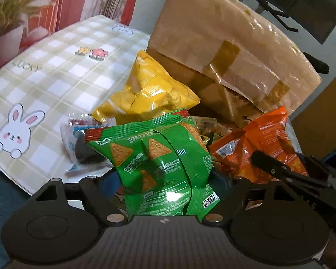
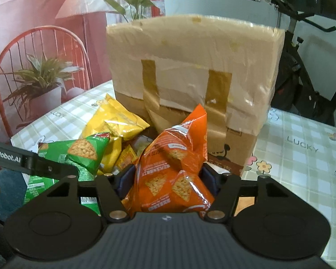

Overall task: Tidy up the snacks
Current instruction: 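Carry both chip bags over the box and release them inside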

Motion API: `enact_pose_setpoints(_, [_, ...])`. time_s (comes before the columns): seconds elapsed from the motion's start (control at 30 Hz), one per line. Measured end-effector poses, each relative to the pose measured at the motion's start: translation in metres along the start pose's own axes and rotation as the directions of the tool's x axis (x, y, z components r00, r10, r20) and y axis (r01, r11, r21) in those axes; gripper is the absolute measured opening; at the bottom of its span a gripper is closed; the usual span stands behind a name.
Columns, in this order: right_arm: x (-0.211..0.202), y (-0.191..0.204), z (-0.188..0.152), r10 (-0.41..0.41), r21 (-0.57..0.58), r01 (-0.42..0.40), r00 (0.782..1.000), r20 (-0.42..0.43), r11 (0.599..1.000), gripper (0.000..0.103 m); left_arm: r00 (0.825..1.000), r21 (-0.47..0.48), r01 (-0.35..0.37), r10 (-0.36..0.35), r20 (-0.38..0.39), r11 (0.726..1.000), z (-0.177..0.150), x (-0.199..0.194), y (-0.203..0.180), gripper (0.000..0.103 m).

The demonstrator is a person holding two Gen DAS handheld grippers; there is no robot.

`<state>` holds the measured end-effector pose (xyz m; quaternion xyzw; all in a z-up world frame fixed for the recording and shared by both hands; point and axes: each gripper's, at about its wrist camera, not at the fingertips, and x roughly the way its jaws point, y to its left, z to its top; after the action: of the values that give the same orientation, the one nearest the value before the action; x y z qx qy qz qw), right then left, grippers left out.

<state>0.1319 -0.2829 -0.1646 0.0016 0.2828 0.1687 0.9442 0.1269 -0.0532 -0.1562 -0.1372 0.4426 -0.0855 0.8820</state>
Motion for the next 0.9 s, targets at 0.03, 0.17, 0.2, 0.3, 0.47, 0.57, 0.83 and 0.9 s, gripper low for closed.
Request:
enact_pose_setpoints(0.03, [-0.003, 0.001, 0.001, -0.001, -0.002, 0.001, 1.000, 0.006, 1.000, 0.065, 1.000, 0.007, 0.001, -0.001, 0.008, 1.000, 0.001, -0.003, -0.001, 0.084])
enact_pose_setpoints(0.17, [-0.018, 0.006, 0.009, -0.007, -0.015, 0.008, 0.999, 0.044, 1.000, 0.065, 0.999, 0.059, 0.011, -0.014, 0.048, 0.998, 0.007, -0.018, -0.007, 0.084])
enact_pose_setpoints(0.2, [-0.022, 0.008, 0.011, -0.010, -0.017, 0.011, 0.998, 0.056, 1.000, 0.064, 0.998, 0.085, 0.016, -0.021, 0.053, 0.996, 0.009, -0.023, -0.010, 0.084])
enact_pose_setpoints(0.3, [-0.037, 0.009, 0.021, -0.021, -0.019, 0.023, 0.995, 0.099, 1.000, 0.064, 0.996, 0.148, 0.030, -0.042, 0.080, 0.989, 0.017, -0.036, -0.017, 0.084])
enact_pose_setpoints(0.47, [-0.066, 0.012, 0.044, -0.021, -0.022, 0.025, 0.982, 0.186, 0.999, 0.064, 0.986, 0.230, 0.035, -0.072, 0.152, 0.973, 0.030, -0.061, -0.028, 0.084])
enact_pose_setpoints(0.57, [-0.079, 0.012, 0.064, -0.014, -0.030, 0.022, 0.970, 0.241, 0.999, 0.064, 0.975, 0.247, 0.040, -0.092, 0.203, 0.968, 0.046, -0.076, -0.032, 0.084])
enact_pose_setpoints(0.83, [-0.092, -0.003, 0.120, -0.025, -0.027, 0.037, 0.936, 0.352, 0.999, 0.064, 0.944, 0.287, 0.041, -0.131, 0.304, 0.957, 0.101, -0.098, -0.057, 0.085])
enact_pose_setpoints(0.9, [-0.092, -0.012, 0.135, -0.038, -0.014, 0.047, 0.928, 0.371, 0.999, 0.064, 0.935, 0.300, 0.044, -0.145, 0.324, 0.953, 0.113, -0.101, -0.066, 0.085])
